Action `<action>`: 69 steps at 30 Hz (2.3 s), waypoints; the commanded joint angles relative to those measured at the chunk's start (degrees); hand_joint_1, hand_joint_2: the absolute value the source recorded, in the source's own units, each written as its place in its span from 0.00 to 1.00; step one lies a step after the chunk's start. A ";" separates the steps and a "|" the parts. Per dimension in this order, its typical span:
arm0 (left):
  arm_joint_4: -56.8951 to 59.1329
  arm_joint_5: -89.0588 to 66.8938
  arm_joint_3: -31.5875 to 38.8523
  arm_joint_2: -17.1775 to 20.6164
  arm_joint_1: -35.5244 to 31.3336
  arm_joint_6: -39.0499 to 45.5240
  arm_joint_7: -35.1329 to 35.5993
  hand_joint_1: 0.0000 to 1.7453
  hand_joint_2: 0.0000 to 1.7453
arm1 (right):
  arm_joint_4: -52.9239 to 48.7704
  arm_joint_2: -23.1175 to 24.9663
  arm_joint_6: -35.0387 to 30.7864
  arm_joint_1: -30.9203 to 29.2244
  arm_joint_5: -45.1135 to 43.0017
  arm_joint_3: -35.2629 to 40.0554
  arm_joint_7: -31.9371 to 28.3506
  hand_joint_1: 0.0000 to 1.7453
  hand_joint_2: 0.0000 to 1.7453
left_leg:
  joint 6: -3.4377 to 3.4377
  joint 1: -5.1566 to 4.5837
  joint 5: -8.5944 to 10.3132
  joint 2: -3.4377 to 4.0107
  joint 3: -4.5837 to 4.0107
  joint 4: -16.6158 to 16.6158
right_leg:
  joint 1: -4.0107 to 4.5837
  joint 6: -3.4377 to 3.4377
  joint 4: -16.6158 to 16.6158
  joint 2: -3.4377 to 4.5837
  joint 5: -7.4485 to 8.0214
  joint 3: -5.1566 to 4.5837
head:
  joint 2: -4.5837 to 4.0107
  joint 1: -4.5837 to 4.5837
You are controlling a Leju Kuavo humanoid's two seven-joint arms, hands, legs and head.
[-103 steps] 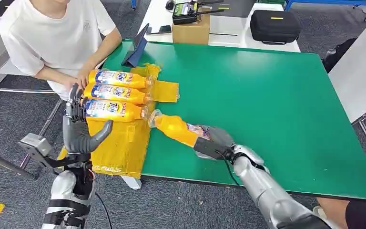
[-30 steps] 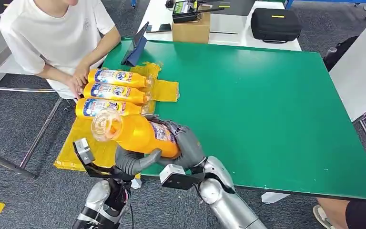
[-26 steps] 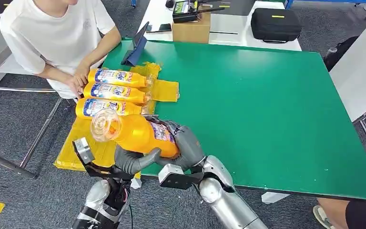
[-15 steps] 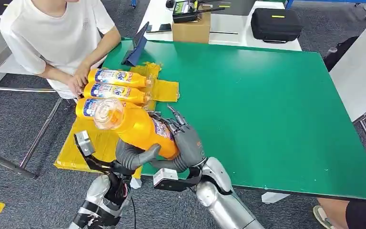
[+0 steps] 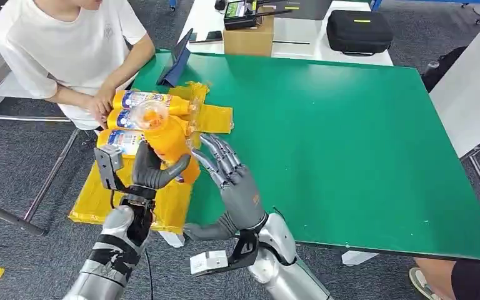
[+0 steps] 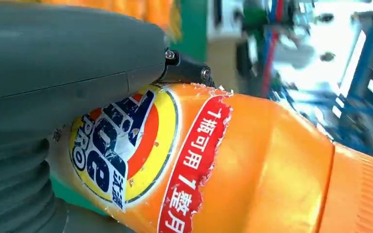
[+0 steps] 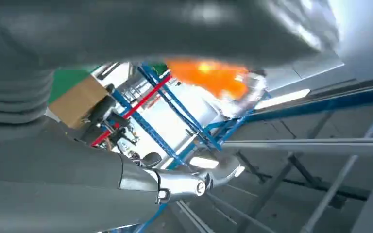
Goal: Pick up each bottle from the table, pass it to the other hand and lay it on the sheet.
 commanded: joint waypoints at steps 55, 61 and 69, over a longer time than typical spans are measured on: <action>38.23 -63.56 -25.60 13.06 -16.64 1.99 12.92 1.00 1.00 | 3.27 -3.13 7.22 -2.95 -10.66 0.05 -5.92 0.00 0.00 | -0.04 0.04 -0.07 0.08 0.38 -0.06 | 0.08 -0.08 -0.06 -0.03 -0.07 0.37 | 0.00 0.00; 43.26 -62.10 -24.13 9.91 -15.61 0.98 13.31 1.00 1.00 | 5.02 -2.59 7.41 -3.92 -11.19 1.29 -5.92 0.00 0.00 | -0.06 -0.05 0.04 -0.45 0.67 -0.17 | -0.04 -0.12 -0.16 -0.39 -0.07 0.76 | 0.00 0.00; 42.56 -53.50 -17.34 7.85 -14.68 -3.26 5.94 0.00 1.00 | 4.75 -3.13 6.80 -4.00 -11.97 2.09 -5.92 0.00 0.00 | 0.03 -0.17 0.06 -0.65 1.17 -0.15 | -0.14 0.06 -0.12 -0.52 -0.16 1.33 | -0.02 0.00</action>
